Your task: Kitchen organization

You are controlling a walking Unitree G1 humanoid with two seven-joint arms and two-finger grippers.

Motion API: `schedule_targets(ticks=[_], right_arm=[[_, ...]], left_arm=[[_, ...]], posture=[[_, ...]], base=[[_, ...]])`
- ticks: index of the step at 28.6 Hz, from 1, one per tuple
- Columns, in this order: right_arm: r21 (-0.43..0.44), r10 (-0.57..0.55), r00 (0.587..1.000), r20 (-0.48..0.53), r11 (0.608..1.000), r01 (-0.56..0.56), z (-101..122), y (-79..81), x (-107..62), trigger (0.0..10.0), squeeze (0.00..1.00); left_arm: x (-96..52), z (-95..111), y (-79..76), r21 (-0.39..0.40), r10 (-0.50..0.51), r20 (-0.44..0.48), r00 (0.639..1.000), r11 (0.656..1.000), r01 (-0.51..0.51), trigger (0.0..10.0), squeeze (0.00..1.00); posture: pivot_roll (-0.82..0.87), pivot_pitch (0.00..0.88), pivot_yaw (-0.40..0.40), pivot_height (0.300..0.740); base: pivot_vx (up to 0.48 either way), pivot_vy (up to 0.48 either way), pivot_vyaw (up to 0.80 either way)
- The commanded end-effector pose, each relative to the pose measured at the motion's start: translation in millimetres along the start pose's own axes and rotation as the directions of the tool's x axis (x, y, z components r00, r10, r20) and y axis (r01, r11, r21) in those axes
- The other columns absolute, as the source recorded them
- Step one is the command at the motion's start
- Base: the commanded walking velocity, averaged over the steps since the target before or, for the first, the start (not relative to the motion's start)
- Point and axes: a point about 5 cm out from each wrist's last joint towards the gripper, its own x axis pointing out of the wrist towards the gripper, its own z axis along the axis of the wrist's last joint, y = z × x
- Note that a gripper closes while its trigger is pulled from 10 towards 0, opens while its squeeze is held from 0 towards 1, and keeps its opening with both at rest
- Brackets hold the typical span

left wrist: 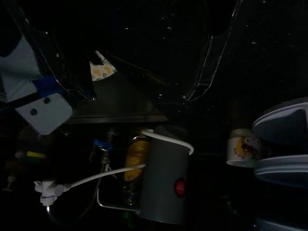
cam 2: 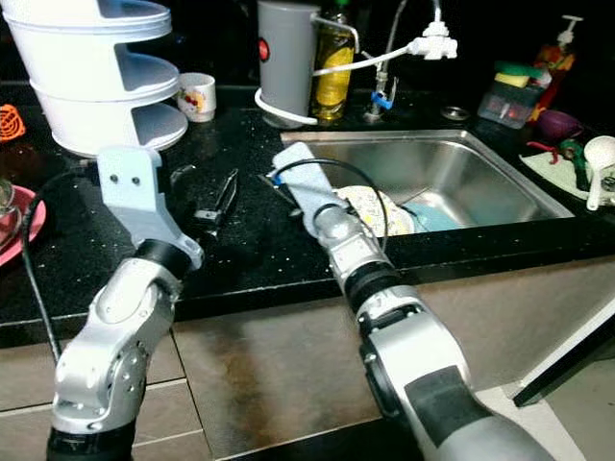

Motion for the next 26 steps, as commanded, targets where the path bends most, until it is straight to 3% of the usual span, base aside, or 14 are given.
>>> schedule_targets(ticks=[1,4,7,8,9,11,12,13,14,15,17,19,26], right_arm=[[0.006,-0.039,0.999,-0.025,0.999,0.039,-3,-8.9,0.3,10.0,0.65],[0.015,-0.06,0.998,-0.025,0.998,0.061,-4,-12.8,0.1,10.0,0.62],[0.031,-0.025,0.999,0.025,0.999,0.024,1,-11.2,-0.1,10.0,0.47],[0.076,0.011,0.999,0.049,0.997,-0.015,4,-7.7,-0.2,10.0,0.04],[0.124,0.042,0.997,0.071,0.991,-0.051,7,-4.7,-0.5,10.0,0.0],[0.307,0.108,0.983,0.149,0.94,-0.15,15,-0.9,-1.9,10.0,0.0],[0.307,0.108,0.983,0.149,0.94,-0.15,15,-0.9,-1.9,10.0,0.0],[0.383,0.126,0.974,0.19,0.903,-0.192,18,-1.3,-2.8,10.0,0.0],[0.474,0.146,0.955,0.259,0.842,-0.257,25,-3.3,-4.6,10.0,0.0],[0.474,0.146,0.955,0.259,0.842,-0.257,25,-3.3,-4.6,10.0,0.0],[0.576,0.134,0.918,0.373,0.742,-0.342,35,-12.9,-8.8,10.0,0.0],[0.637,0.107,0.856,0.506,0.623,-0.454,42,-26.4,-17.8,10.0,0.0],[0.621,0.084,0.783,0.617,0.559,-0.549,33,-39.7,-34.3,10.0,0.0]], left_arm=[[0.6,-4,-0.8,0.002,-0.002,-0.014,1.0,1.0,0.002,10.0,0.0],[0.7,-4,-1.6,0.0,-0.005,-0.012,1.0,1.0,0.005,10.0,0.0],[1.4,-3,-2.9,-0.001,-0.011,-0.01,1.0,1.0,0.011,10.0,0.0],[1.7,-3,-3.1,-0.001,-0.012,-0.009,1.0,1.0,0.012,10.0,0.0],[2.0,-3,-3.2,-0.002,-0.013,-0.007,1.0,1.0,0.013,10.0,0.0],[2.3,-2,-3.2,-0.002,-0.012,-0.004,1.0,1.0,0.012,10.0,0.0],[2.3,-2,-3.2,-0.002,-0.012,-0.004,1.0,1.0,0.012,10.0,0.0],[2.3,-2,-3.1,-0.001,-0.012,-0.002,1.0,1.0,0.012,10.0,0.0],[2.2,-1,-3.0,0.001,-0.011,-0.002,1.0,1.0,0.011,10.0,0.0],[2.2,-1,-3.0,0.001,-0.011,-0.002,1.0,1.0,0.011,10.0,0.0],[2.1,-1,-1.7,0.004,-0.007,0.001,1.0,1.0,0.007,10.0,0.0],[2.6,0,0.4,0.016,-0.002,0.004,1.0,1.0,0.002,10.0,0.0],[3.3,0,4.8,0.038,0.012,0.008,1.0,0.999,-0.012,10.0,0.0]], posture=[[0.07,0.0,-0.11,0.74],[0.07,0.0,-0.108,0.74],[0.07,0.0,-0.105,0.74],[0.07,0.0,-0.104,0.74],[0.07,0.0,-0.104,0.74],[0.07,0.0,-0.103,0.74],[0.07,0.0,-0.103,0.74],[0.07,0.0,-0.103,0.74],[0.07,0.0,-0.104,0.74],[0.07,0.0,-0.104,0.74],[0.07,0.0,-0.102,0.74],[0.06,0.0,-0.102,0.74],[0.06,0.0,-0.098,0.74]], base=[[0.0,0.0,0.0],[0.0,0.0,0.0],[0.0,0.0,0.0],[0.0,0.0,0.0],[0.0,0.0,0.0],[0.0,0.0,0.0],[0.0,0.0,0.0],[0.0,0.0,0.0],[0.0,0.0,0.0],[0.0,0.0,0.0],[0.0,0.0,0.0],[0.0,0.0,0.0],[0.0,0.0,0.0]])
